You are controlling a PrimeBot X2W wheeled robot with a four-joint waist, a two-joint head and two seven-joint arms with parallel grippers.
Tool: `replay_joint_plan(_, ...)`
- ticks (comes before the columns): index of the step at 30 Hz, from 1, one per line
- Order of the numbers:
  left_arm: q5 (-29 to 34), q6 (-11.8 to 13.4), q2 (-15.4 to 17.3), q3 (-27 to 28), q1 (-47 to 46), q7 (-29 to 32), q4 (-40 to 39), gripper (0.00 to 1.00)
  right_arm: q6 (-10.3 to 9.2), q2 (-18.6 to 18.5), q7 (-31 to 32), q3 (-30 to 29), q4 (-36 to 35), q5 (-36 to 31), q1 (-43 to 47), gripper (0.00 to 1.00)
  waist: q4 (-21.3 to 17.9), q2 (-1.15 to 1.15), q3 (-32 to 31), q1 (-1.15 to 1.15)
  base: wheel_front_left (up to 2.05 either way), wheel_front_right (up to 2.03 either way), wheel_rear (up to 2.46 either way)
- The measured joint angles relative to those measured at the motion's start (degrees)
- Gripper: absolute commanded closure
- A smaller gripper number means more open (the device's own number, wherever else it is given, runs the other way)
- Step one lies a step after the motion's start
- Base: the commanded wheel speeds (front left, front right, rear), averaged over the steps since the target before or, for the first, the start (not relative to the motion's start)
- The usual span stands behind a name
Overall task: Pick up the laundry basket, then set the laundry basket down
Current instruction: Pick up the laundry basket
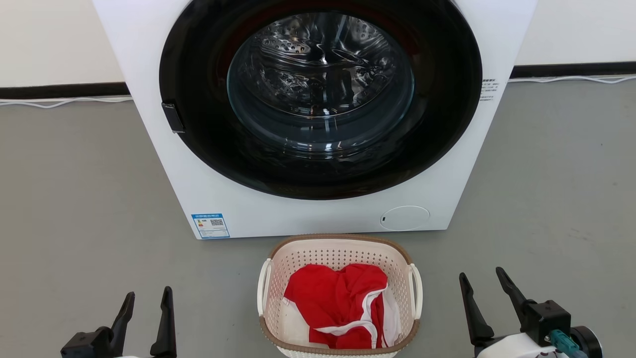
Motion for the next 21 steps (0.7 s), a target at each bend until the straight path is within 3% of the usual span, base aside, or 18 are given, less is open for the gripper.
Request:
replay_joint_plan(10, -0.23, -0.18, 0.49, -0.52, -0.42, 0.0, 0.19, 0.0, 0.0, -0.01, -0.01, -1.57, 1.56, 1.07, -0.45, 0.0, 0.2, 0.0, 2.32, 0.0, 0.0, 0.0, 0.0)
replay_joint_plan(21, -2.78, -0.18, 2.08, -4.67, -6.51, 0.0, 3.39, 0.0, 0.01, -0.21, -0.01, -3.27, 4.91, 1.45, -6.77, 0.0, 0.76, 0.0, 9.34, 0.0, 0.0, 0.0, 0.0)
